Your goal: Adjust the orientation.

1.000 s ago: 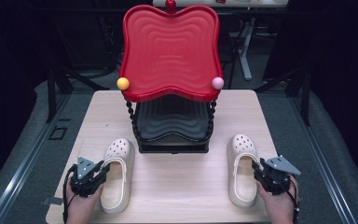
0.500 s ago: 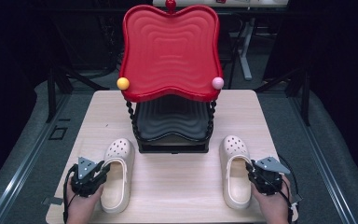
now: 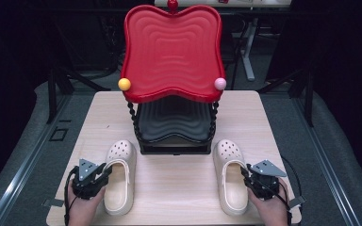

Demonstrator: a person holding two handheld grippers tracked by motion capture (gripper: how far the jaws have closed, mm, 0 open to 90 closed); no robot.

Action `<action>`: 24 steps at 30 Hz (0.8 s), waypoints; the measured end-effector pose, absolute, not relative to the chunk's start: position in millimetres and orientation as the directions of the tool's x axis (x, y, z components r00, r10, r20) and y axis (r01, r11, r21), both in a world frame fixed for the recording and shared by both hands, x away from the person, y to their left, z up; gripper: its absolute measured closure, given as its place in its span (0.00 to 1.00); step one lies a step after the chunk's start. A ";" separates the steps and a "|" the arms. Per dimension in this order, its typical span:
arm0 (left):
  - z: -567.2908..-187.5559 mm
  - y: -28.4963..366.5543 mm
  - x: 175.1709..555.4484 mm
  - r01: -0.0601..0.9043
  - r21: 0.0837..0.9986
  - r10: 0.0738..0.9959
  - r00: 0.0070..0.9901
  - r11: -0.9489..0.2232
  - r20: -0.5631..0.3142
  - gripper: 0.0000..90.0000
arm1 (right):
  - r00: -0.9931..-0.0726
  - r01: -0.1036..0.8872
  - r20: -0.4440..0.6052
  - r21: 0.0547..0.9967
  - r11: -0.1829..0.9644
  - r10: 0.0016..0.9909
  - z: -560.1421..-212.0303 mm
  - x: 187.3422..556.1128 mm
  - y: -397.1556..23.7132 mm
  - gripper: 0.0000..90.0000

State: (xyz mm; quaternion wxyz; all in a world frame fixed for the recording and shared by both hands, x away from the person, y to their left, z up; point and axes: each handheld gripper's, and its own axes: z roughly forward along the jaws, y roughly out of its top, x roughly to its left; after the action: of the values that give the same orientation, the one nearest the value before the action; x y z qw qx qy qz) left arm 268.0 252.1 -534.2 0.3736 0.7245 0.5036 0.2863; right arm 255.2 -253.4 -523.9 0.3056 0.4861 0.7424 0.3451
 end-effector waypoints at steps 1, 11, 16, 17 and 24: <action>-534.0 251.5 267.7 0.515 0.829 0.943 0.330 -0.218 0.043 0.79 | -0.341 0.500 -0.132 0.813 0.298 0.931 -523.4 254.8 -252.7 0.78; -530.5 247.0 262.2 0.482 0.839 0.936 0.340 -0.254 0.088 0.76 | -0.343 0.472 -0.194 0.810 0.347 0.919 -523.7 253.7 -246.5 0.77; -532.7 246.9 263.8 0.485 0.835 0.935 0.344 -0.259 0.090 0.76 | -0.345 0.488 -0.202 0.795 0.359 0.917 -527.1 255.4 -245.1 0.78; -533.0 246.9 264.1 0.484 0.835 0.934 0.345 -0.262 0.092 0.77 | -0.346 0.489 -0.203 0.794 0.360 0.916 -528.0 256.0 -244.5 0.79; -535.0 246.8 265.9 0.491 0.832 0.936 0.341 -0.258 0.089 0.78 | -0.333 0.502 -0.191 0.793 0.345 0.923 -527.5 257.3 -245.5 0.82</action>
State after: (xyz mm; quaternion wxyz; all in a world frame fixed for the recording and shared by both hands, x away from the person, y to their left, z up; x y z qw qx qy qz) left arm 265.9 246.8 -535.0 0.3658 0.7327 0.4869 0.3037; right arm 257.3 -245.5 -527.5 0.3291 0.4744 0.7513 0.3198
